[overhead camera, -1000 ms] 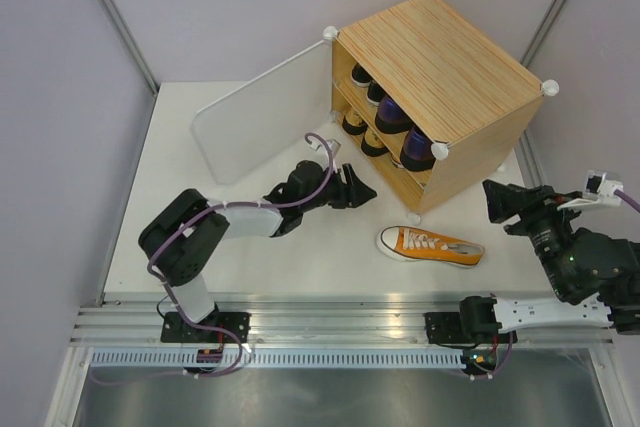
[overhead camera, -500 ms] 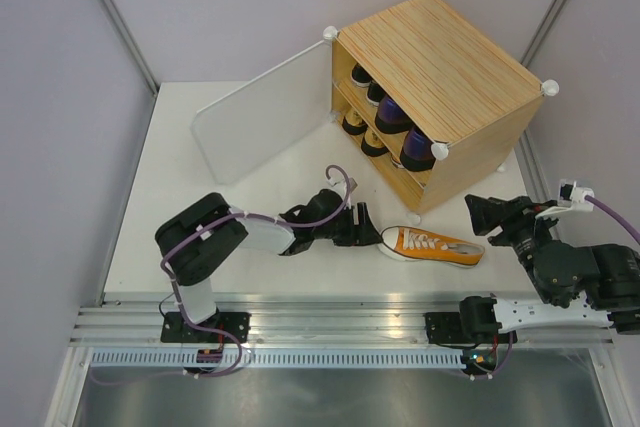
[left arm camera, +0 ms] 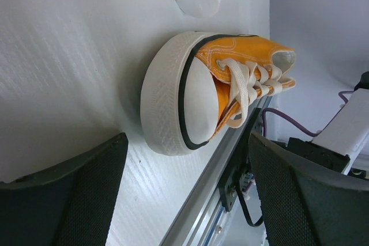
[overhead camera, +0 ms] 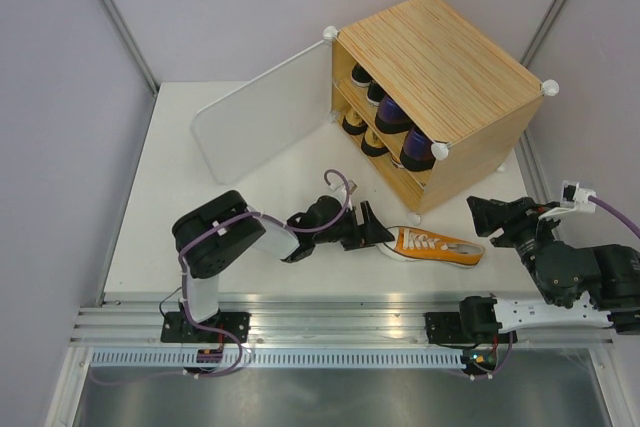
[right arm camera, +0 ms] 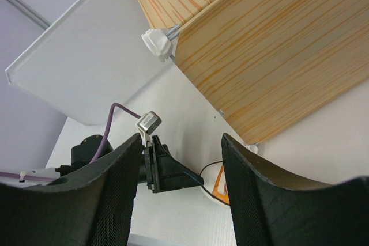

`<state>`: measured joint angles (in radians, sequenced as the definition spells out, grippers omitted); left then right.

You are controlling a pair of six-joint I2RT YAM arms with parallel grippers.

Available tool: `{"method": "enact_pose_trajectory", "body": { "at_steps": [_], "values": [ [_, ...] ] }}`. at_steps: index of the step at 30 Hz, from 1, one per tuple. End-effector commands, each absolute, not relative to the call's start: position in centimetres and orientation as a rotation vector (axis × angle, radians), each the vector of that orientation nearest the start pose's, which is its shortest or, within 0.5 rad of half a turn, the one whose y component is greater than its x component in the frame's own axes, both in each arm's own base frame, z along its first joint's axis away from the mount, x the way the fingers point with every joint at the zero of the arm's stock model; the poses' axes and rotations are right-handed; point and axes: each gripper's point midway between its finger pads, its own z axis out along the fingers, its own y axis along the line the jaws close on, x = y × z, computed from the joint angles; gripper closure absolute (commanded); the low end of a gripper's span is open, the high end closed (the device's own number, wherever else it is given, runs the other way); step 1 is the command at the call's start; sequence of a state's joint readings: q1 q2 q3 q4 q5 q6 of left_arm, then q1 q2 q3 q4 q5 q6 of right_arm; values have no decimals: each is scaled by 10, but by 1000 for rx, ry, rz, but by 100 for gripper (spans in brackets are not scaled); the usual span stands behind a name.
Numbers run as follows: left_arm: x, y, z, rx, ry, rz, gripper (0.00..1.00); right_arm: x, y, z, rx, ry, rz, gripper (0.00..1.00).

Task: Place and organize the shoes in the shoe cabinet
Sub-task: Adjust the shoe at the center of the board.

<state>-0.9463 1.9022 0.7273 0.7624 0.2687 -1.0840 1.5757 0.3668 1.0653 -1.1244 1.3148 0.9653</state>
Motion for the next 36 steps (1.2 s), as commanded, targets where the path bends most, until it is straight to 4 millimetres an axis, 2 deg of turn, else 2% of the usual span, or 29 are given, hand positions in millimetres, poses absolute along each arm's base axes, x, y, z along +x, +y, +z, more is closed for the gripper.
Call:
{"method": "enact_pose_trajectory", "body": {
  "at_steps": [1,8,13,18,23,28,36],
  "values": [
    [191,-423,27,-13,2439,-1431,12,162,43,328,291,1679,614,38],
    [188,-429,22,-60,2452,-1446,16,161,44,327,293,1681,617,38],
    [200,-424,15,-105,2445,-1419,17,161,43,329,294,1682,624,39],
    [217,-420,17,-145,2409,-1418,21,160,45,333,287,1688,627,39],
    [226,-430,20,-130,2392,-1424,26,160,48,335,280,1691,619,40],
    [217,-431,18,-113,2405,-1467,32,160,51,338,271,1696,619,40],
    [190,-419,9,-62,2466,-1482,32,160,51,335,283,1695,626,41]
  ]
}}
